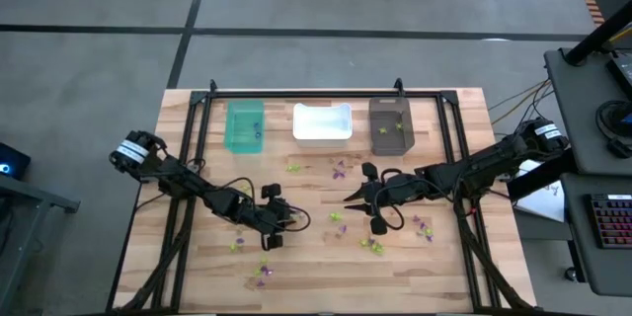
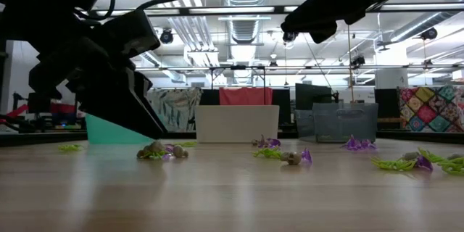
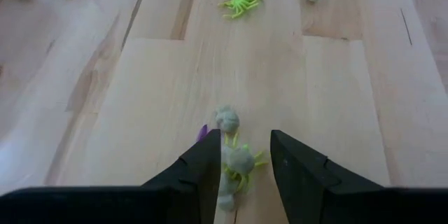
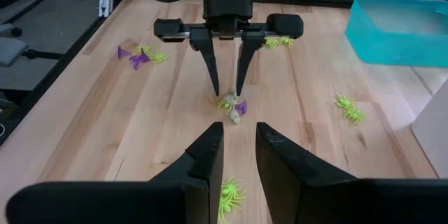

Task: Sort Halloween decoration
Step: Put the white skull toy into the white bin

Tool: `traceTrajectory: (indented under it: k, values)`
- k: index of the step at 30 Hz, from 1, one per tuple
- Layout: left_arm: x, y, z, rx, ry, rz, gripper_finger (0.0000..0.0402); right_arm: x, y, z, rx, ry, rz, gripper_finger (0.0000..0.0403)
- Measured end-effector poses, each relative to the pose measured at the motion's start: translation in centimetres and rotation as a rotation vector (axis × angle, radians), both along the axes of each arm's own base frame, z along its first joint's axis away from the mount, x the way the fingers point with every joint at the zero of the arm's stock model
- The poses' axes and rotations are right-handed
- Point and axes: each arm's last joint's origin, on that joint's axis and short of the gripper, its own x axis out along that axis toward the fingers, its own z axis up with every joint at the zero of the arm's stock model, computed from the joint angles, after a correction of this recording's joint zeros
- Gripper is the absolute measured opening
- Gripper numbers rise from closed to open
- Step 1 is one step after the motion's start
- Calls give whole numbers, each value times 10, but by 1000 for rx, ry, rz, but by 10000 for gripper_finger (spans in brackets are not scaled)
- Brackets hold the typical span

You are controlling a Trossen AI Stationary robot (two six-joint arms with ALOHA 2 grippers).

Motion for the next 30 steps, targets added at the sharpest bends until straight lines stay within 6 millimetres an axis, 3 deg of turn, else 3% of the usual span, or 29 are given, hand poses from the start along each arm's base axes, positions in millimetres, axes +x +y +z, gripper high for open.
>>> traceTrajectory:
  k: [7, 19, 25, 30]
  values:
    - [5, -3, -18, -9, 13, -14, 107, 0, 0, 0, 8, 5, -5, 75]
    - [5, -3, -18, -9, 19, -23, 93, 0, 0, 0, 8, 5, -5, 75]
    - [5, -4, -1, -4, 3, -43, 86, 0, 0, 0, 8, 4, -5, 75]
    - [-5, 1, 16, 31, 98, -35, 86, 0, 0, 0, 9, 4, -5, 75]
